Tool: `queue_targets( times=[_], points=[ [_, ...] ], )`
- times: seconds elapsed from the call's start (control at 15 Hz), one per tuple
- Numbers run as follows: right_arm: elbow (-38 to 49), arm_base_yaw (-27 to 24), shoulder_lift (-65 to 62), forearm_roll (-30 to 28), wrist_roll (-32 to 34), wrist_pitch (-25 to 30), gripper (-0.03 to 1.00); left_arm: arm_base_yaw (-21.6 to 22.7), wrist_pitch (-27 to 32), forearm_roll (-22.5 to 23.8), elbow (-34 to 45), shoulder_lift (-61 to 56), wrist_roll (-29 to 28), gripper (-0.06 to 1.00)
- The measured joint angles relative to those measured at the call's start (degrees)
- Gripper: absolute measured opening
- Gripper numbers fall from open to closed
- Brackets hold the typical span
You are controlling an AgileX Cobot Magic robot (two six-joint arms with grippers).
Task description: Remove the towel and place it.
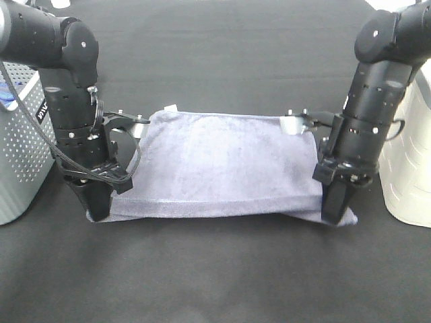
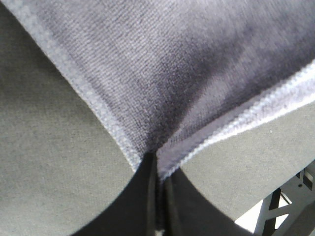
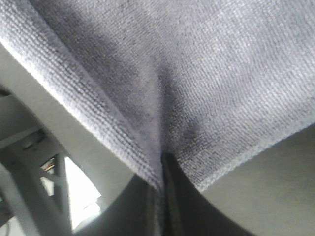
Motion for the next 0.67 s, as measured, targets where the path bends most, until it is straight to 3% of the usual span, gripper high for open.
queue_targets(
  times=[0.33, 0.67],
  points=[
    [3.32, 0.0, -0.06, 0.97, -0.11, -2.46, 0.0, 0.0, 0.0, -0.34, 0.46, 0.11, 0.46, 0.0],
    [3.5, -0.4, -0.06, -1.66, -0.11, -2.35, 0.16, 0.06, 0.34, 3.09, 0.57, 0.29, 0.46, 0.03]
  ],
)
